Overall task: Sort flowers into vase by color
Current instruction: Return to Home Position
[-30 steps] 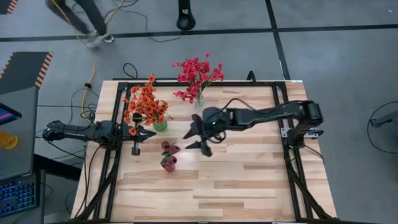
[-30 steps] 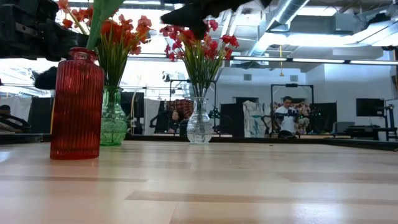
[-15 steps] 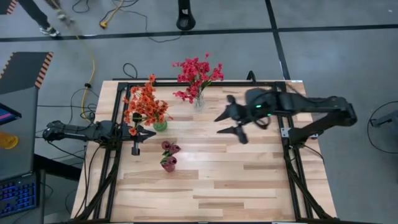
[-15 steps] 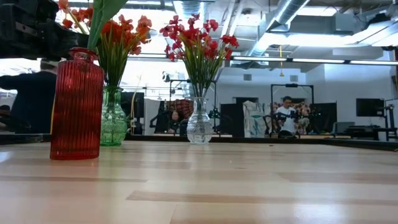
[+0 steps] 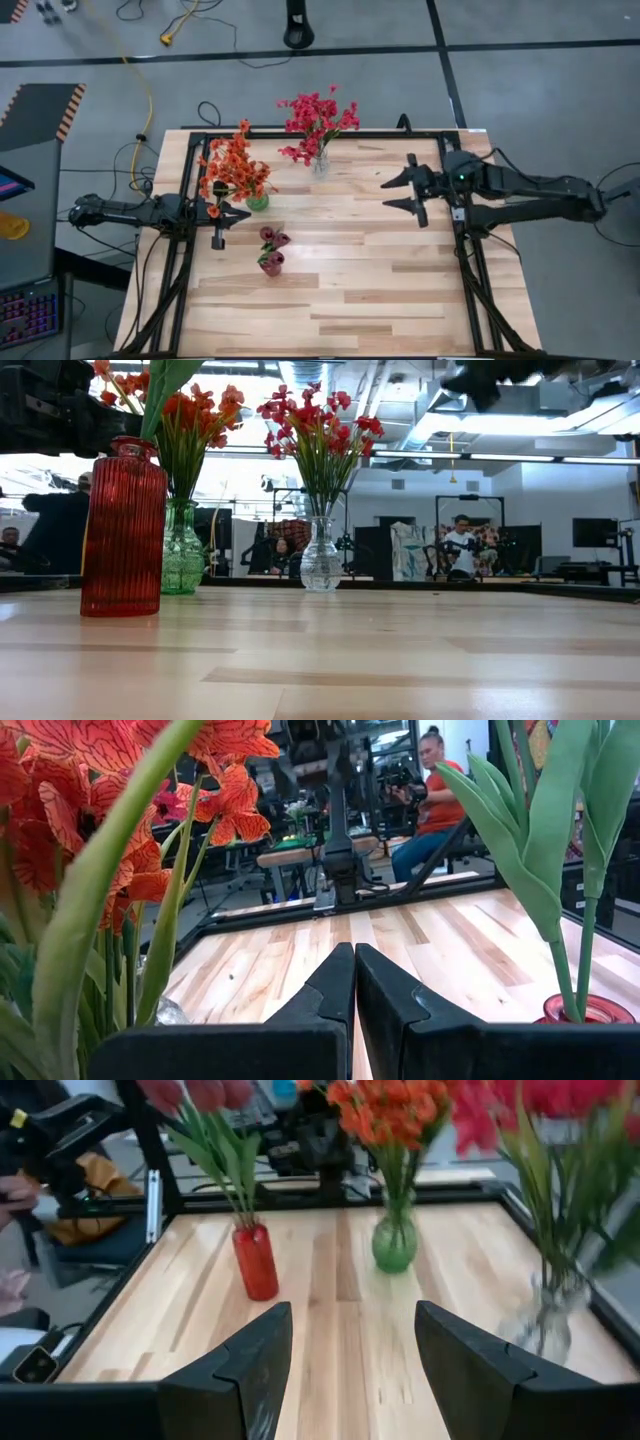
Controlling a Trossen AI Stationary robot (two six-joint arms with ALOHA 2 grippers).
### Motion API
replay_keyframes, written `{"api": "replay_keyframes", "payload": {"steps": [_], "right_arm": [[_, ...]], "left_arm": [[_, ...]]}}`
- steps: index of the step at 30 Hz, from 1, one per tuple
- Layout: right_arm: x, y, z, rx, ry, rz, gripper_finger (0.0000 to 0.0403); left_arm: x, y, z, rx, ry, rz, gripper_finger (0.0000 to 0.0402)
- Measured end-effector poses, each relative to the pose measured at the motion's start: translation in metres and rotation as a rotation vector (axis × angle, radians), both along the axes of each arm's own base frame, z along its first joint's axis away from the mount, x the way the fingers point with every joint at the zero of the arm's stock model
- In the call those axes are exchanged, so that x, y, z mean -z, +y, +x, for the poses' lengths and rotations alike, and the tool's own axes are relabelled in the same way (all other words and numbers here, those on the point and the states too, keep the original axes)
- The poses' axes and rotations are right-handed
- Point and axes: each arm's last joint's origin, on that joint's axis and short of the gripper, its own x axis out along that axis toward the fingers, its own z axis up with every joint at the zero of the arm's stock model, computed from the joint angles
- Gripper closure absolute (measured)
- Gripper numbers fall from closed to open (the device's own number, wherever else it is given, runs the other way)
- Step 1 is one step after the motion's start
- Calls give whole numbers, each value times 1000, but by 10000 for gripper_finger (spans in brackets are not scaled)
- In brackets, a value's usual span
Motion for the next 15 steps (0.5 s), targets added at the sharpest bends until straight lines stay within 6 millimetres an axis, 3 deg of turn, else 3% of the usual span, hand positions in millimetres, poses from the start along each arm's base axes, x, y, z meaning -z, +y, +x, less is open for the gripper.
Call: {"api": "replay_keyframes", "payload": {"steps": [6,15], "right_arm": [[42,-5,-26,80,-60,78,163],[89,-7,-54,132,-151,74,163]], "left_arm": [[0,0,0,0,0,0,401],[0,0,0,1,0,-2,401]]}}
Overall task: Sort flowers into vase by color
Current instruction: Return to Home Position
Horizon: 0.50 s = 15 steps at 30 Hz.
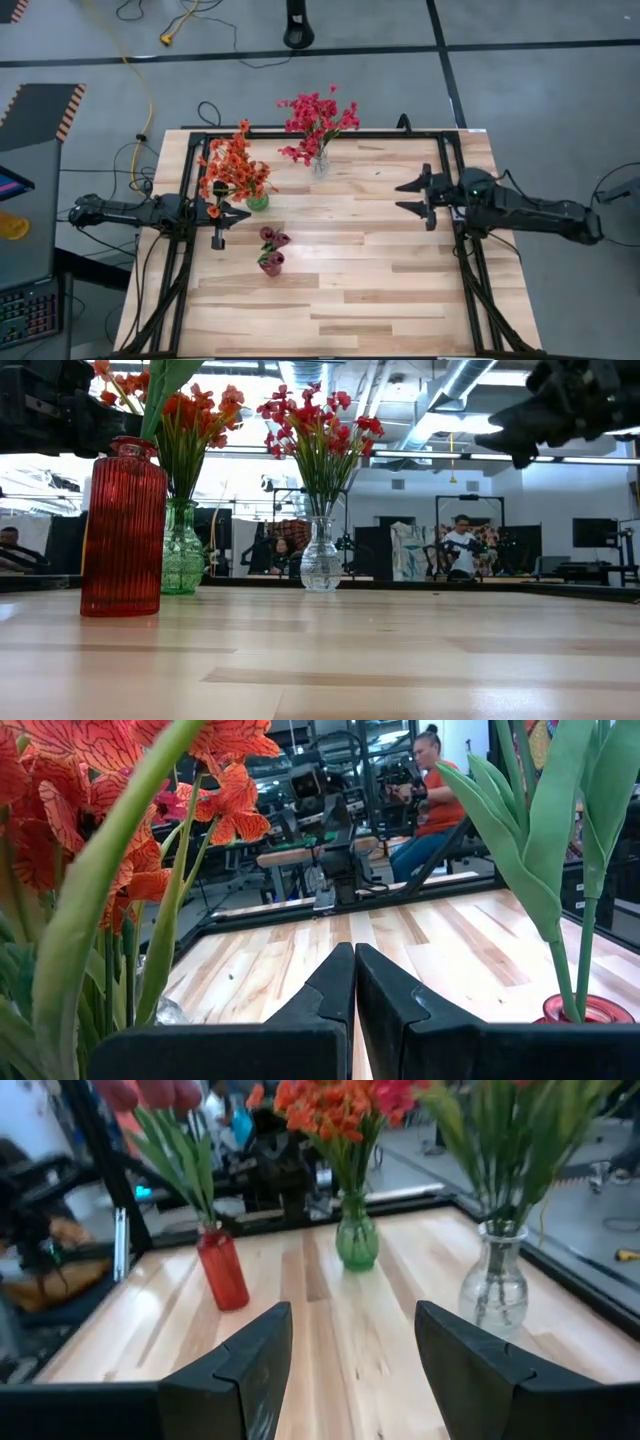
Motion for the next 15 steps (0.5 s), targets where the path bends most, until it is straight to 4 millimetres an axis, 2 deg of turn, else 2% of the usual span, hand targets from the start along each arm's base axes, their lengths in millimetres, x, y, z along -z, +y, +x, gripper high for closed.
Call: {"api": "replay_keyframes", "payload": {"steps": [6,15], "right_arm": [[22,0,-13,34,-61,24,163],[44,3,-26,40,-155,19,163]], "left_arm": [[0,0,0,0,0,-1,401],[0,0,0,0,0,-1,401]]}}
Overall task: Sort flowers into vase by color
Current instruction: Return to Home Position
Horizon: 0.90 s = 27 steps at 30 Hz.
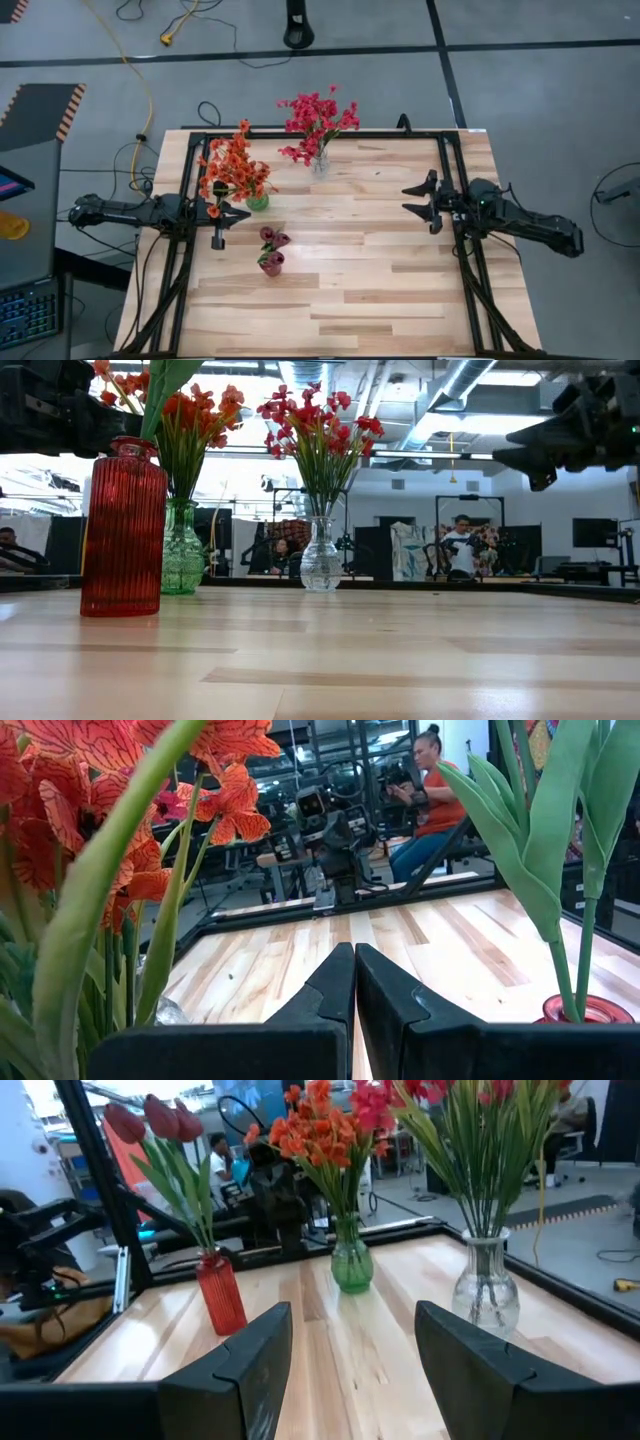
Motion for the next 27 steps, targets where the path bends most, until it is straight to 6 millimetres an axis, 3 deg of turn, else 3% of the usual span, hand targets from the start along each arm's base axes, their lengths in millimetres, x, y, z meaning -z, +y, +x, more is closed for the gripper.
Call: {"api": "replay_keyframes", "payload": {"steps": [5,12,27], "right_arm": [[14,-1,2,19,-54,-6,163],[12,-3,1,96,-69,-36,163],[22,-6,2,179,42,-14,163]], "left_arm": [[0,0,0,1,0,0,401],[0,0,0,0,0,-1,401],[0,1,0,-24,5,3,401]]}}
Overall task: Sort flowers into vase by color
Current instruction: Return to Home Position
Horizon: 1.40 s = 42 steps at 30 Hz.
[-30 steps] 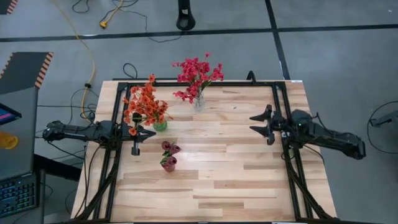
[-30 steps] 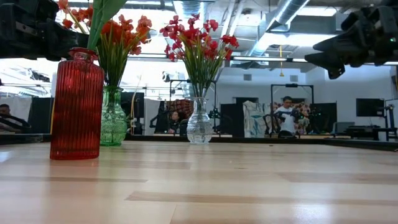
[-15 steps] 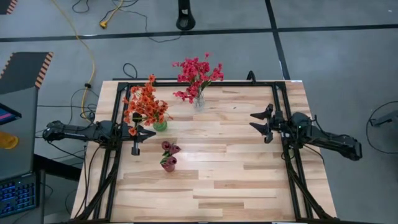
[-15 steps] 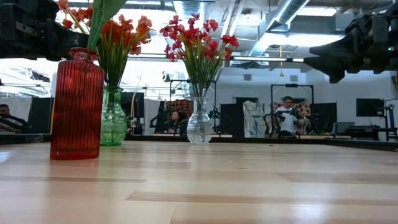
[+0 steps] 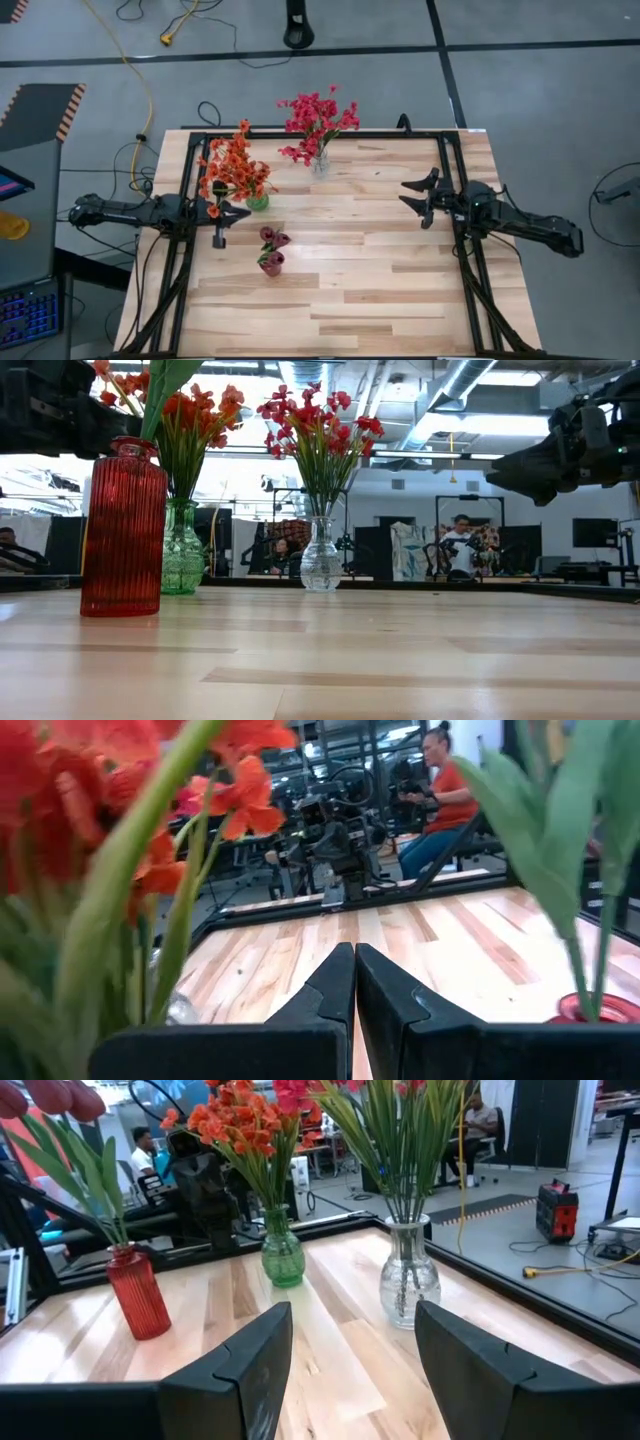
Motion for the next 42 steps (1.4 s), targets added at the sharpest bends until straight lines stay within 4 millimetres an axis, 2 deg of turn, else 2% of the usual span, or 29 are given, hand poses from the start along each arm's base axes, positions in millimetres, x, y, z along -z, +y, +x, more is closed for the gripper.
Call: {"api": "replay_keyframes", "payload": {"steps": [10,42], "right_arm": [[0,0,0,-1,5,1,163],[1,0,0,-6,8,2,163]], "left_arm": [[11,2,0,-65,108,-44,401],[10,2,0,-57,103,-49,401]]}}
